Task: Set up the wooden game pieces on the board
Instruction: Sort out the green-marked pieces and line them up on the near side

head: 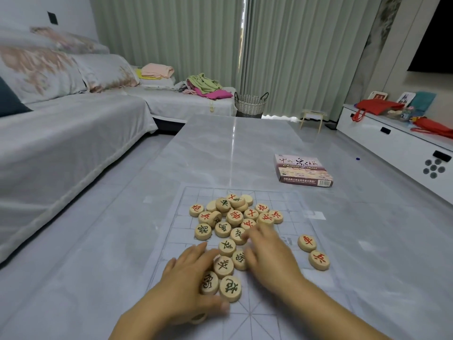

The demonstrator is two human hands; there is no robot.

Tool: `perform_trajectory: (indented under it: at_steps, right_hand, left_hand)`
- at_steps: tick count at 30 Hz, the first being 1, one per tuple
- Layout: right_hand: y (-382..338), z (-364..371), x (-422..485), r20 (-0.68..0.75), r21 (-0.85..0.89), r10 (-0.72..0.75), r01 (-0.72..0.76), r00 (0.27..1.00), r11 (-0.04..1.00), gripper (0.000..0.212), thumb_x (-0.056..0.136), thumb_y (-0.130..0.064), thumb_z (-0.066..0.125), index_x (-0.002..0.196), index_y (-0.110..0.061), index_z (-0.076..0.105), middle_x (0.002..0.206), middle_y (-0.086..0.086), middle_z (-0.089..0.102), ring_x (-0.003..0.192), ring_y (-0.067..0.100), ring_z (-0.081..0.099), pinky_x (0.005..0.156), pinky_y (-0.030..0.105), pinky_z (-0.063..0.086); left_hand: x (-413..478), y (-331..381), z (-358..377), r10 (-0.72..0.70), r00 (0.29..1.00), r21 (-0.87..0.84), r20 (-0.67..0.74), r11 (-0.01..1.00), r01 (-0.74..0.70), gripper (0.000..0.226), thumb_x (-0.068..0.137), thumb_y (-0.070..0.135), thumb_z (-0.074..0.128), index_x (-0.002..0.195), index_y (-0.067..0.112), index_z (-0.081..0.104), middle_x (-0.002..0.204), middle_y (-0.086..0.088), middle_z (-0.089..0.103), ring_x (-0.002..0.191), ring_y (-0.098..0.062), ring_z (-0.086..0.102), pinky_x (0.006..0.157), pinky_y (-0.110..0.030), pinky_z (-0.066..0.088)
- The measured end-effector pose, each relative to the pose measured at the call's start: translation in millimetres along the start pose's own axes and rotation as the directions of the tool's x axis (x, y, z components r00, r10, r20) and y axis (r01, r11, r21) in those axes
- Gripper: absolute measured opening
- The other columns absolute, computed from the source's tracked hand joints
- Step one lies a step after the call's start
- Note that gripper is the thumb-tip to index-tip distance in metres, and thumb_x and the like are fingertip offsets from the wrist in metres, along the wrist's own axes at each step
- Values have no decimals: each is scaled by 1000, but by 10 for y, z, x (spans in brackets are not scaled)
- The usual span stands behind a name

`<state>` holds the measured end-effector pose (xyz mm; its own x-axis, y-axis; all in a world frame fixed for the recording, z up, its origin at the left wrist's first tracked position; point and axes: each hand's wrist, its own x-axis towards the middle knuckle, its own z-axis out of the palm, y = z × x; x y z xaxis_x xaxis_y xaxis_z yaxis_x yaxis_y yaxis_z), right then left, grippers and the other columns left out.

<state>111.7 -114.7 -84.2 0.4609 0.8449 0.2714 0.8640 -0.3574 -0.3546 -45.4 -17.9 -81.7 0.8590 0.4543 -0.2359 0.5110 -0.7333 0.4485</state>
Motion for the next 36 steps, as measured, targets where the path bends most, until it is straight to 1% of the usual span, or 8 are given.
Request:
perform_trajectory:
  at_steps: [4, 11, 15, 18, 22, 27, 31, 36]
  right_hand:
    - [97, 34, 538, -60, -4, 14, -14, 998, 1000, 31, 94, -25, 44, 123, -17, 53, 123, 4, 49, 116, 20, 43, 91, 30, 37]
    - [-75, 250, 1079, 176, -37, -203, 213, 963, 976, 32, 85, -28, 60, 116, -21, 61, 117, 1, 50, 114, 19, 39, 92, 31, 36]
    - [2, -102, 958, 101, 394, 18, -57, 995, 917, 7, 82, -26, 66, 82, -21, 61, 80, -7, 58, 77, 8, 52, 71, 23, 42]
    - [231, -392, 475, 265, 553, 118, -251, 957, 795, 8, 81, -20, 69, 84, -19, 62, 69, -7, 60, 63, 4, 55, 64, 20, 43]
    - [360, -292, -178, 431, 325, 208, -366, 878, 872, 8, 82, -34, 65, 84, -29, 59, 79, -5, 65, 68, 2, 55, 68, 20, 45]
    - [238, -233, -200, 292, 127, 153, -197, 944, 972, 7, 87, -42, 56, 88, -37, 52, 97, -11, 53, 84, 2, 51, 73, 14, 41]
    - [213, -176, 233, 121, 154, 111, -129, 986, 980, 18, 90, -39, 51, 100, -26, 57, 98, -7, 58, 92, 10, 53, 82, 30, 47]
    - [31, 116, 757, 13, -193, 64, -60, 998, 979, 46, 89, -46, 48, 127, -21, 49, 122, 2, 51, 116, 21, 44, 92, 33, 38]
  left_hand:
    - [102, 82, 141, 12, 996, 60, -88, 998, -7, 104, 57, 88, 35, 143, 44, -4, 154, 14, -20, 141, -7, -22, 115, -50, -16]
    - [215, 99, 139, -11, 1000, 129, 7, 992, 10, 101, 63, 85, 33, 145, 39, -4, 156, 12, -17, 141, -7, -21, 115, -51, -14]
    - [144, -9, 34, -24, 999, 89, 49, 996, 19, 101, 67, 78, 47, 145, 39, -3, 155, 13, -20, 140, -6, -23, 116, -51, -14]
    - [93, -46, -35, -51, 997, 71, 56, 996, 47, 98, 72, 69, 54, 145, 39, -3, 155, 12, -21, 142, -9, -21, 116, -51, -11]
    - [81, 20, -42, -48, 998, 30, 41, 998, 47, 92, 76, 66, 51, 145, 37, -1, 156, 11, -16, 143, -8, -17, 117, -48, -10]
    - [110, 70, -1, -70, 997, 20, 32, 997, 69, 87, 79, 63, 49, 146, 34, 2, 157, 9, -12, 144, -10, -14, 118, -48, -9]
    - [135, 74, -1, -69, 997, 7, 40, 998, 69, 90, 78, 64, 51, 147, 35, 0, 157, 9, -11, 144, -10, -13, 118, -47, -9]
    - [153, 56, -5, -57, 996, 15, 69, 998, 56, 105, 70, 65, 60, 146, 34, -3, 157, 9, -14, 144, -10, -17, 117, -50, -12]
